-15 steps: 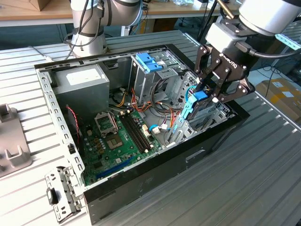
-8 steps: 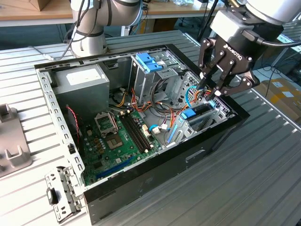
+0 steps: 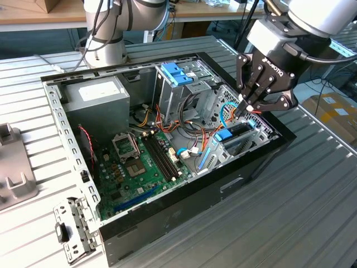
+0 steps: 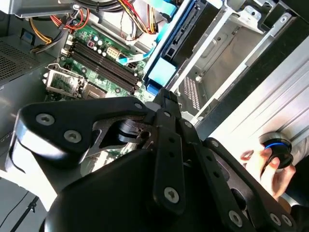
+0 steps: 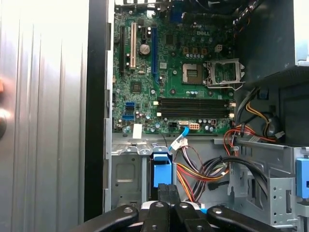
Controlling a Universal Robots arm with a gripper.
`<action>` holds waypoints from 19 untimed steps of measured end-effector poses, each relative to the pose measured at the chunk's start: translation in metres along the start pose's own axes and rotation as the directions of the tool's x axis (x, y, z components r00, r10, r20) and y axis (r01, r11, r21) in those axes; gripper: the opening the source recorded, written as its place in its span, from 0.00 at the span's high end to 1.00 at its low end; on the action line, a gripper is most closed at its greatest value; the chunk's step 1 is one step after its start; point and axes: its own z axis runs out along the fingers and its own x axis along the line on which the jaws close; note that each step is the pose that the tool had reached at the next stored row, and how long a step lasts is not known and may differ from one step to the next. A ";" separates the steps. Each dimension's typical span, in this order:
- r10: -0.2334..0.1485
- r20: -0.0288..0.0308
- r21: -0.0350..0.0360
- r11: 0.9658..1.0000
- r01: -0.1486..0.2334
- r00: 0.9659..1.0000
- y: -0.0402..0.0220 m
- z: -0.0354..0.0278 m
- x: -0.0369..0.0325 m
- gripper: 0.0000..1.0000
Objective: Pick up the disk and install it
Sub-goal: 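Insert the disk into the insertion slot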
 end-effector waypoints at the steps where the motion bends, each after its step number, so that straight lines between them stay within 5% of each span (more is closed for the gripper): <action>1: 0.000 0.000 -0.003 1.000 0.000 1.000 -0.0016 0.0012 0.0003 0.89; 19: 0.002 0.000 -0.024 1.000 -0.002 1.000 -0.0474 0.0013 0.0010 0.89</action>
